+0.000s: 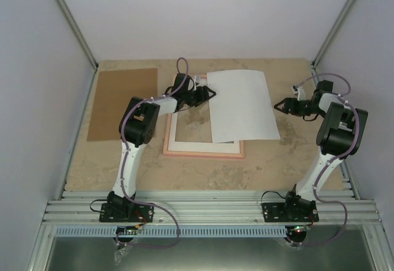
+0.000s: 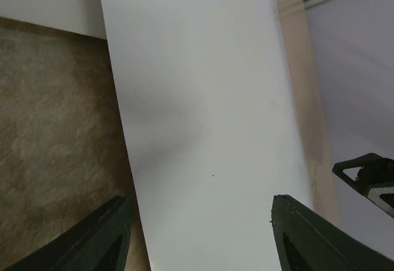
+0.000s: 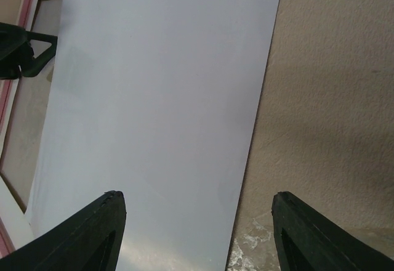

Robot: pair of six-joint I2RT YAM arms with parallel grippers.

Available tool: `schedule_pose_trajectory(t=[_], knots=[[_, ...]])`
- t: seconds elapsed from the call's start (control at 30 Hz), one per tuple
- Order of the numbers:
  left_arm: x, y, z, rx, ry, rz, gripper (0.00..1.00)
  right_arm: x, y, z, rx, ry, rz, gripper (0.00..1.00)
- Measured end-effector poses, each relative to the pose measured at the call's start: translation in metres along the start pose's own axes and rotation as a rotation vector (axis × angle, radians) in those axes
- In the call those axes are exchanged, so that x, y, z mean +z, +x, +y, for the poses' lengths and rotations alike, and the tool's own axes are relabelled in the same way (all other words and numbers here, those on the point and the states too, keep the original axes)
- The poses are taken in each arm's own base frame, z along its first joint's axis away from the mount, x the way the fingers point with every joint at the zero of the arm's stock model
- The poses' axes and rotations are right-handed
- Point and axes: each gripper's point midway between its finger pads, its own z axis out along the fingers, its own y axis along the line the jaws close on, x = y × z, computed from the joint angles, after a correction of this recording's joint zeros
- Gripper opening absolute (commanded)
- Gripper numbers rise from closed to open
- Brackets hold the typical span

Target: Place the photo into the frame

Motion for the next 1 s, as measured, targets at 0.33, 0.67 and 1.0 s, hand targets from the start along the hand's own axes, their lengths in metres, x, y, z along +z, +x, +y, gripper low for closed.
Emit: schedule_pose_trajectory(t=[0.33, 0.67, 1.0], knots=[[0.002, -0.002, -0.002, -0.051, 0.008, -0.004, 0.61, 0.000, -0.001, 0.004, 0.003, -0.029, -0.007, 0.67], [0.010, 0.015, -0.009, -0.083, 0.040, 0.049, 0.27, 0.000, -0.002, 0.007, 0.007, -0.047, -0.013, 0.67], [-0.007, 0.027, -0.017, -0.046, 0.015, 0.105, 0.00, -0.001, 0.009, 0.015, 0.020, -0.068, -0.004, 0.67]])
